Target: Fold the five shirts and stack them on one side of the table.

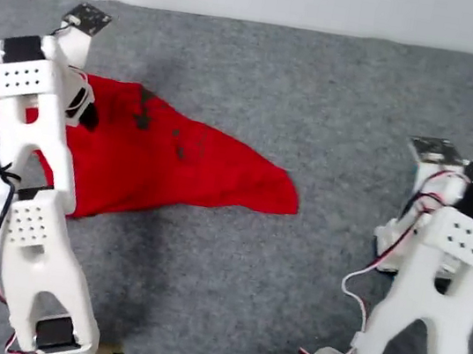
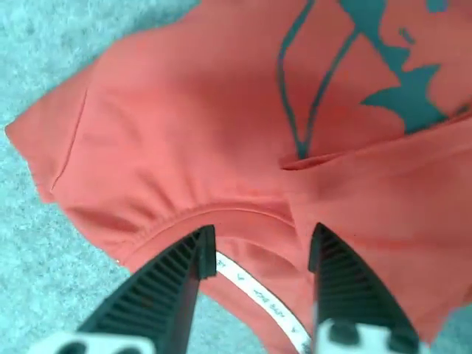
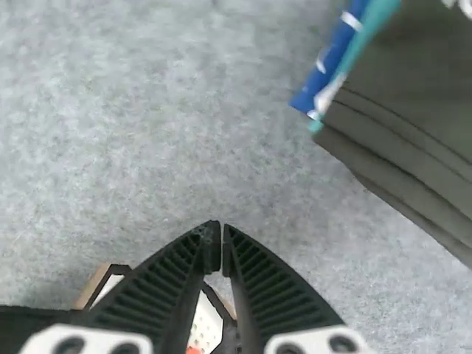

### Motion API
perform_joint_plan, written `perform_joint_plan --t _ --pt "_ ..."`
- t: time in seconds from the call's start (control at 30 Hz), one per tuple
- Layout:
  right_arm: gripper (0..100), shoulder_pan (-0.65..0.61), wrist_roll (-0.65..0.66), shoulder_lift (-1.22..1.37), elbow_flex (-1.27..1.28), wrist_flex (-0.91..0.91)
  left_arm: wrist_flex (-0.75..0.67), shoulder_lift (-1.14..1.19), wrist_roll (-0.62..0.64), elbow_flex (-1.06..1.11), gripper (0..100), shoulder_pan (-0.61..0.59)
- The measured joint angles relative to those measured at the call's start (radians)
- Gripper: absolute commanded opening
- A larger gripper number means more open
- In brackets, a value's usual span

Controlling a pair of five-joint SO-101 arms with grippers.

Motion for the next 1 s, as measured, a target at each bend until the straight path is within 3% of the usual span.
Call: perform_joint_plan --t 0.13,0.6,0.87,1.0 --pt "0.9 -0.081 0.000 0.000 0.000 0.000 0.000 0.083 0.002 -0.077 21 0.008" --pt "0.9 -0.097 0.000 0.000 0.000 0.000 0.026 0.258 0.052 -0.132 21 0.103" --pt "0.9 -0.097 0.000 0.000 0.000 0.000 0.040 0.270 0.057 -0.218 1 0.110" --pt "0.9 -0.097 0.000 0.000 0.000 0.000 0.057 0.270 0.063 -0.298 1 0.140"
